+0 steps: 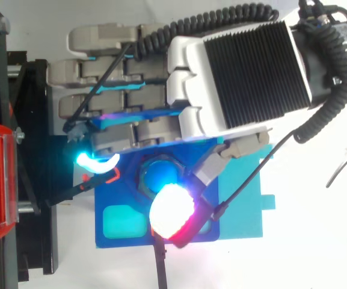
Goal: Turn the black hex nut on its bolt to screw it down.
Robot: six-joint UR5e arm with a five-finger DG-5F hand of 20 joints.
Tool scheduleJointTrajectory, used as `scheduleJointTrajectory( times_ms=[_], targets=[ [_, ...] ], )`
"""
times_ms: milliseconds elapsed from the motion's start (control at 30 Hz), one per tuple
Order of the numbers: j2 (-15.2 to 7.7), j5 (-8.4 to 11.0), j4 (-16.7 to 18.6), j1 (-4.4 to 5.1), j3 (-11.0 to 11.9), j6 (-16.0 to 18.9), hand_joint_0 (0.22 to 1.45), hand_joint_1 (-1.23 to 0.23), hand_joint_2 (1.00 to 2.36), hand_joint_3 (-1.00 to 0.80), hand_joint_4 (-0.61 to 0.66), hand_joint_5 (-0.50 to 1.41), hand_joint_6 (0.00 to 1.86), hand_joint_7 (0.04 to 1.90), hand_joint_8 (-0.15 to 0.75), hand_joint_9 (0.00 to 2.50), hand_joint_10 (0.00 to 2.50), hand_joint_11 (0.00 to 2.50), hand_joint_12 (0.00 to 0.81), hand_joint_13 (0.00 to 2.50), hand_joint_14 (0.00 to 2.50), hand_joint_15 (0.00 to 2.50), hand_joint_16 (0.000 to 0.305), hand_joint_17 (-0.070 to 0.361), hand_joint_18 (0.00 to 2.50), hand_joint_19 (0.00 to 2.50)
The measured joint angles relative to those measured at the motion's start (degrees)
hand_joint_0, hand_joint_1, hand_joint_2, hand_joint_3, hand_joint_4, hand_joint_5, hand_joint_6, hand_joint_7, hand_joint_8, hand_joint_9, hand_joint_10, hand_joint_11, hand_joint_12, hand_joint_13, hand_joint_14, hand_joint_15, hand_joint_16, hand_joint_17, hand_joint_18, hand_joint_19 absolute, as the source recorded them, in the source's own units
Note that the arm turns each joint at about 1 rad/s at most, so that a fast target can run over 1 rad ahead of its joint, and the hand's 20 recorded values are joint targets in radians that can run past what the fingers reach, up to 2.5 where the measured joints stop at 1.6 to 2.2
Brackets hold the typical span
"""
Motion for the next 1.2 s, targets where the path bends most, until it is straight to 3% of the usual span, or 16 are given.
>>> scheduleJointTrajectory(
  times_ms=[333,467,800,1200],
  targets=[
    [-0.96,1.49,1.15,2.05,0.04,-0.32,0.47,-0.17,1.0,-0.5,0.19,-0.12,0.5,1.04,0.2,0.5,0.0,0.0,0.273,0.24,0.0,0.0,0.05,0.112,0.04,0.16],
    [-1.97,1.71,2.16,2.47,0.14,-0.22,0.47,-0.17,1.0,-0.5,0.14,-0.1,0.5,1.22,0.206,0.51,0.0,0.0,0.274,0.24,0.0,0.0,0.05,0.112,0.03,0.16],
    [-2.78,2.24,2.54,3.7,0.18,-0.09,0.47,-0.18,1.0,-0.5,0.13,-0.09,0.5,1.43,0.214,0.52,0.0,0.02,0.276,0.24,0.0,0.0,0.049,0.11,0.04,0.16],
    [-2.81,2.44,2.41,4.51,0.78,-0.09,0.47,-0.19,1.0,-0.5,0.14,-0.11,0.56,1.36,0.22,0.53,0.0,0.04,0.277,0.25,0.0,0.0,0.049,0.11,0.04,0.16]
  ],
)
